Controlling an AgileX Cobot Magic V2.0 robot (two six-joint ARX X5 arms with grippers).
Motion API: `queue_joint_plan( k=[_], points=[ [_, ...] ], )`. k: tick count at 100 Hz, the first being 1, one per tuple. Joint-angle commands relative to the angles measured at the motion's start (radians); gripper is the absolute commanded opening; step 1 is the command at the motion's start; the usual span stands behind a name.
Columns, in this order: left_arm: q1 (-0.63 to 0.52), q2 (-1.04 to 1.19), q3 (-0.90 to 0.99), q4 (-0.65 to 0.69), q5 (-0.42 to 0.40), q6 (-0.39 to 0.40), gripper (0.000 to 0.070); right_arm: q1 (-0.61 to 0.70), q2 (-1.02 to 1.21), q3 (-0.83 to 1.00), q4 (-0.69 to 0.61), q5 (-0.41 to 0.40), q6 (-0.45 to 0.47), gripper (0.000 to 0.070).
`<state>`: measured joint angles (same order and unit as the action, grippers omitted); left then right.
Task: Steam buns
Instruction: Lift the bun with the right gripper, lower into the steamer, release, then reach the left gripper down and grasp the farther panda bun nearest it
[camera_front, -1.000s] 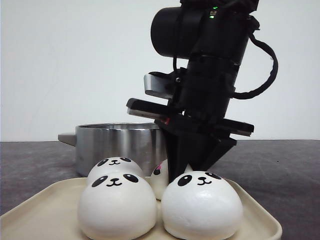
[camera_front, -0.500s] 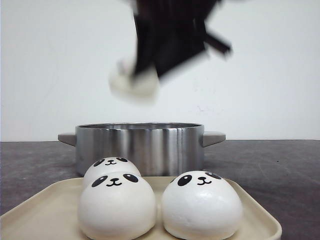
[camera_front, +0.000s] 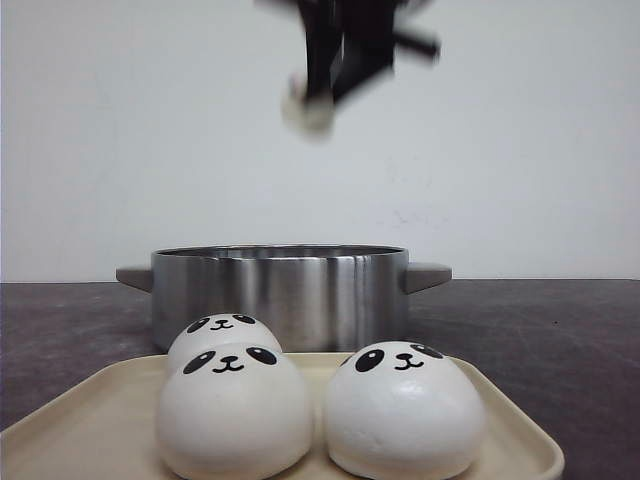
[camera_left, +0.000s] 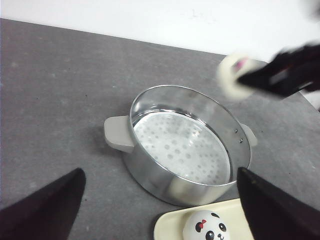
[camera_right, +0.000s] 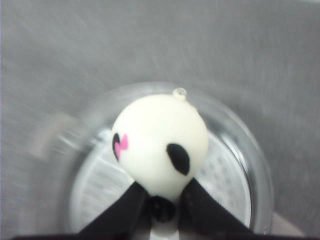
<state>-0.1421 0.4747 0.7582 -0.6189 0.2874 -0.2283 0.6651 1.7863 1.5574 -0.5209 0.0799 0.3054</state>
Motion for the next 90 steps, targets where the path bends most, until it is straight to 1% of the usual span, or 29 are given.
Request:
queue_joint_plan(
  k=[1,27,31,33,35,42,44,46,48,57,75,80,82,84,87,90],
  points=[
    [-0.002,0.003,0.013,0.005,0.002,-0.001,0.059,0.004,0.068,0.018,0.004,-0.001,0.01,0.0005],
    [-0.002,0.003,0.013,-0.019,0.004,-0.001,0.0591,-0.014,0.229,0.018,0.036,0.0,0.021,0.0007],
    [-0.002,0.003,0.013,-0.034,0.005,-0.001,0.059,-0.017,0.236,0.017,0.044,0.0,0.02,0.0025],
    [-0.002,0.003,0.013,-0.042,0.005,-0.001,0.0591,-0.021,0.238,0.018,0.047,0.002,0.019,0.0058],
    [-0.002,0.003,0.013,-0.049,0.005,-0.001,0.059,-0.022,0.241,0.018,0.05,0.002,0.019,0.0109],
    [-0.002,0.003,0.013,-0.077,0.005,-0.001,0.059,-0.025,0.246,0.018,0.058,0.005,0.02,0.0331],
    [-0.002,0.003,0.013,-0.085,0.005,-0.001,0.059,-0.026,0.246,0.018,0.059,0.005,0.02,0.0386],
    [-0.002,0.003,0.013,-0.091,0.005,-0.001,0.0591,-0.028,0.246,0.018,0.06,0.007,0.021,0.0424],
    [-0.002,0.003,0.013,-0.098,0.005,-0.001,0.0591,-0.03,0.246,0.018,0.059,0.008,0.021,0.0442],
    [-0.002,0.003,0.013,-0.119,0.005,-0.001,0.059,-0.038,0.246,0.018,0.052,0.013,0.022,0.0444],
    [-0.002,0.003,0.013,-0.121,0.006,-0.002,0.0591,-0.043,0.246,0.022,0.036,0.061,0.028,0.0442],
    [-0.002,0.003,0.013,-0.123,0.01,-0.023,0.0591,-0.043,0.241,0.034,0.013,0.059,0.028,0.0438],
    [-0.002,0.003,0.013,-0.124,0.012,-0.038,0.0591,-0.043,0.238,0.041,-0.001,0.059,0.028,0.0422],
    [-0.003,0.003,0.013,-0.124,0.016,-0.057,0.059,-0.043,0.235,0.05,-0.015,0.06,0.027,0.0388],
    [-0.003,0.003,0.013,-0.123,0.033,-0.082,0.0589,-0.043,0.229,0.065,-0.041,0.06,0.026,0.0314],
    [-0.003,0.003,0.013,-0.121,0.06,-0.096,0.0583,-0.043,0.219,0.082,-0.07,0.059,0.021,0.0221]
  ],
)
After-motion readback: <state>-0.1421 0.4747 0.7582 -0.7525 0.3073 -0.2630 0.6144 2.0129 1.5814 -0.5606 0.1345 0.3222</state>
